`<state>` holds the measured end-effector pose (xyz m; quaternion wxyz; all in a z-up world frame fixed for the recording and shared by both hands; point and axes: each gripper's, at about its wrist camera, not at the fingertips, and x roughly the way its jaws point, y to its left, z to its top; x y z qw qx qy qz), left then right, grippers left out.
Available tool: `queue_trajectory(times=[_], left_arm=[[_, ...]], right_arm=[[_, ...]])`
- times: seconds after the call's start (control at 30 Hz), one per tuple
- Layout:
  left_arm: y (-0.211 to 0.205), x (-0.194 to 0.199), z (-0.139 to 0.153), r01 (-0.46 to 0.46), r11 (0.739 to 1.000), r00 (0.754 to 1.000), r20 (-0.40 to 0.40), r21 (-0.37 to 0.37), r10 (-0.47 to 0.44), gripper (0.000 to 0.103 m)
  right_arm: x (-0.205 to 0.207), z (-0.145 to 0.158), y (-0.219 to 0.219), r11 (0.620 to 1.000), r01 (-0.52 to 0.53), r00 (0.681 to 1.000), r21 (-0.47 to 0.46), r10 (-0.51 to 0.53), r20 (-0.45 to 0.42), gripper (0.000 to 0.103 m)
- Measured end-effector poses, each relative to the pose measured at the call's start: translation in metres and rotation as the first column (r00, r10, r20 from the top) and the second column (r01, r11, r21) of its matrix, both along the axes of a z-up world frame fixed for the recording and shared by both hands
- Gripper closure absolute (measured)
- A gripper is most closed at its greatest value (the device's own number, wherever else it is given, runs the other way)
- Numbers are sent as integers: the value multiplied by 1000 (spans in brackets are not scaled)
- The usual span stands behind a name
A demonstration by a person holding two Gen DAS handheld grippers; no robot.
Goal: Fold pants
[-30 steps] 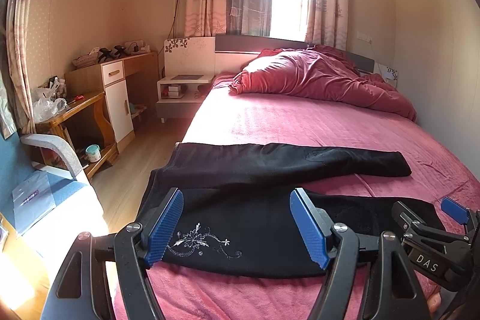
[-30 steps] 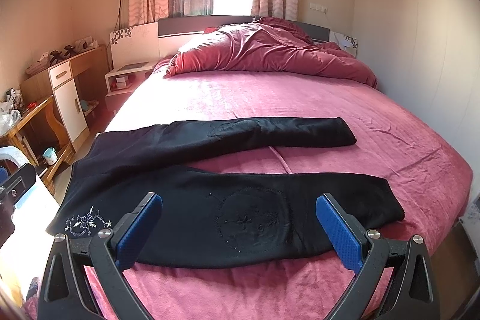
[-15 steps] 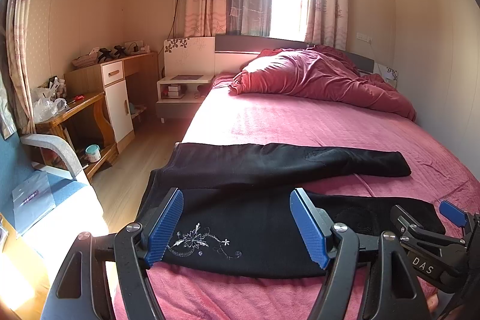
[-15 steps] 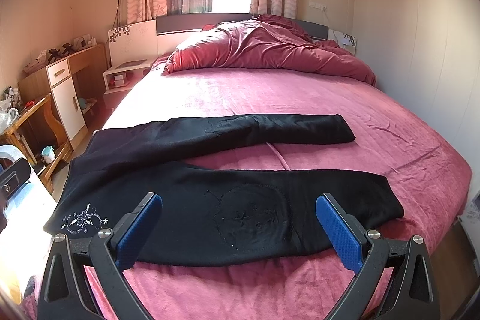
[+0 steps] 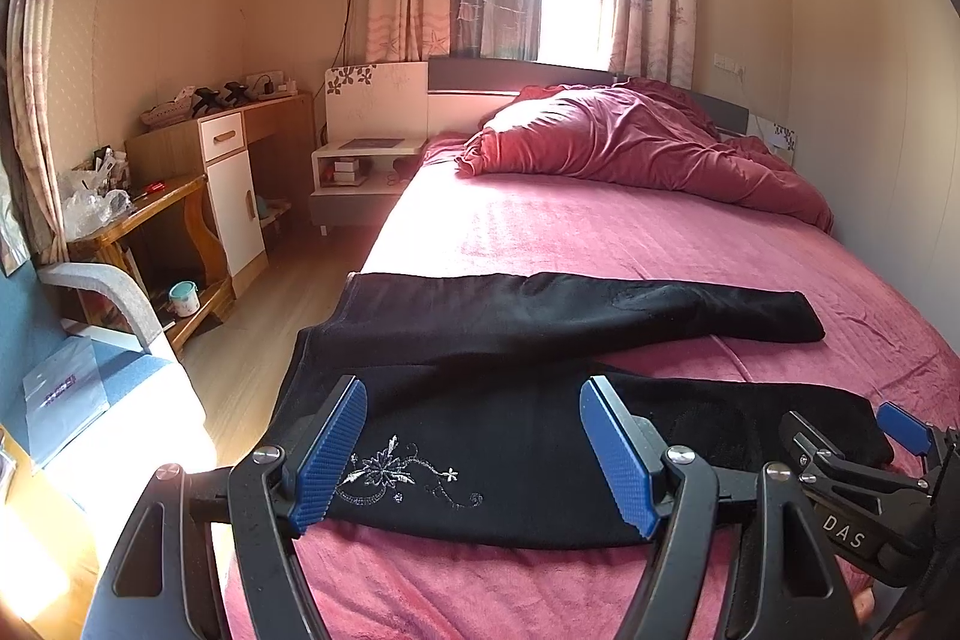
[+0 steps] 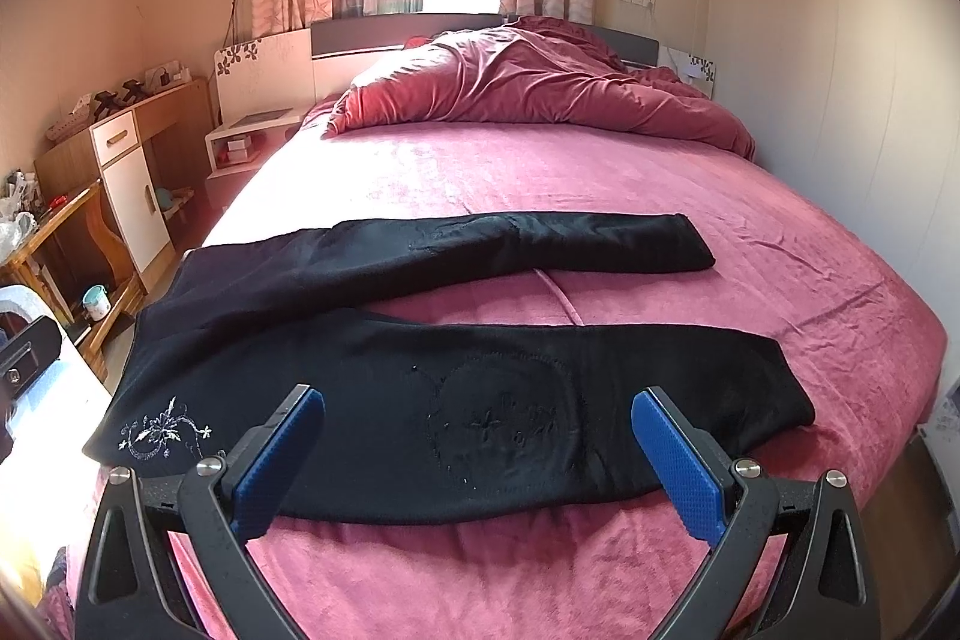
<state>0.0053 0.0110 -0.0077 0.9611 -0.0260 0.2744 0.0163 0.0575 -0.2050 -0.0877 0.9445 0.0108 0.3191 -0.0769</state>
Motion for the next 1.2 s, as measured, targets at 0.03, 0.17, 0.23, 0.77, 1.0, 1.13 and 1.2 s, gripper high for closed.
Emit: queue_trajectory(times=[0.03, 0.17, 0.23, 0.77, 1.0, 1.13, 1.2], left_arm=[[0, 1, -1, 1, 1000, 1000, -6, -1, -1, 27], [3, 8, -10, 42, 998, 998, -50, -50, -44, 27], [10, 14, -18, 92, 988, 992, -78, -126, -103, 27], [124, 84, -87, -142, 864, 959, -283, -482, -1, 3], [176, 78, -129, -285, 825, 913, -399, -488, 79, 2], [189, 64, -155, -342, 821, 872, -481, -457, 96, 5], [195, 58, -167, -378, 805, 852, -511, -457, 111, 15]], right_arm=[[1, -1, -1, 1000, 0, 1000, 6, 0, -4, 0], [6, -13, -11, 997, -7, 999, 82, 10, -32, 0], [9, -22, -20, 992, -3, 998, 129, 11, -59, 0], [-4, -122, -222, 730, 384, 920, 565, -248, -304, 0], [3, -151, -302, 604, 537, 844, 589, -387, -372, 26], [22, -162, -322, 586, 561, 828, 585, -392, -401, 44], [31, -167, -329, 588, 573, 819, 571, -401, -410, 49]])
